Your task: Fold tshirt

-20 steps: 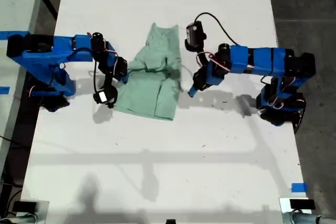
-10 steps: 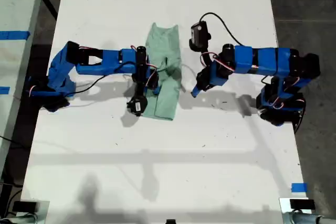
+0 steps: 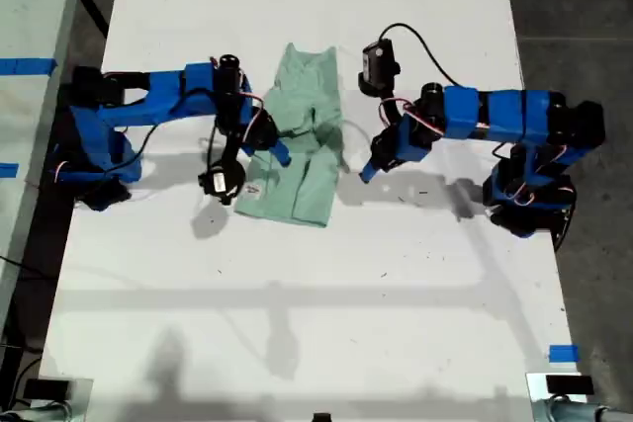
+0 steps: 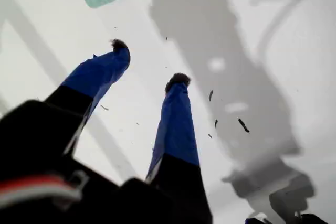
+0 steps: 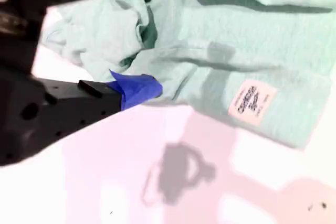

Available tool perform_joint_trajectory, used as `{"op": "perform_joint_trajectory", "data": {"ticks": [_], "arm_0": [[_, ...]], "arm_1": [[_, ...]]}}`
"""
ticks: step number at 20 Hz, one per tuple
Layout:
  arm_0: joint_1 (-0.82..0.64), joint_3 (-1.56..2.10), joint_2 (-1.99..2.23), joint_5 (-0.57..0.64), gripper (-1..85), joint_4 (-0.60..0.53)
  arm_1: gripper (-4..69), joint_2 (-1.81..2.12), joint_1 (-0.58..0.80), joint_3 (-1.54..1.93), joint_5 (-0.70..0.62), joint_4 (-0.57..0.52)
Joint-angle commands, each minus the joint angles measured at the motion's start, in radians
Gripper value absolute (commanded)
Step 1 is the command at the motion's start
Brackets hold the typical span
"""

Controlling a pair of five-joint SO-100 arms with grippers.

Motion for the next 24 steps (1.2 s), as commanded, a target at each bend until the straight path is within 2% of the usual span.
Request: {"op": "perform_joint_trajectory", "data": {"ticks": [1, 3, 5, 8, 11, 17, 21, 24], "arm_0": [[0.051, 0.23, 0.302, -0.077, 28.9, -0.063], [0.083, 0.474, 0.479, -0.135, 28.1, -0.166], [0.133, 0.583, 0.552, -0.199, 27.2, -0.212], [0.166, 0.577, 0.463, -0.227, 27.8, -0.239], [0.166, 0.568, 0.39, -0.232, 28.5, -0.287], [0.132, 0.565, 0.225, -0.193, 27.6, -0.387], [0.074, 0.555, 0.057, -0.121, 27.8, -0.437], [0.034, 0.549, -0.018, -0.049, 22.5, -0.477]], "arm_1": [[18.5, 0.058, -0.035, -0.049, 0.018, -0.014], [22.1, -0.015, -0.071, -0.14, 0.038, 0.008], [25.7, -0.133, -0.1, -0.27, 0.058, 0.034], [32.0, -0.325, -0.114, -0.483, 0.064, 0.08], [34.4, -0.439, -0.114, -0.607, 0.095, 0.109], [34.1, -0.574, -0.074, -0.652, 0.152, 0.069], [33.0, -0.729, -0.051, -0.735, 0.155, 0.02], [30.4, -0.805, -0.031, -0.762, 0.156, -0.014]]}}
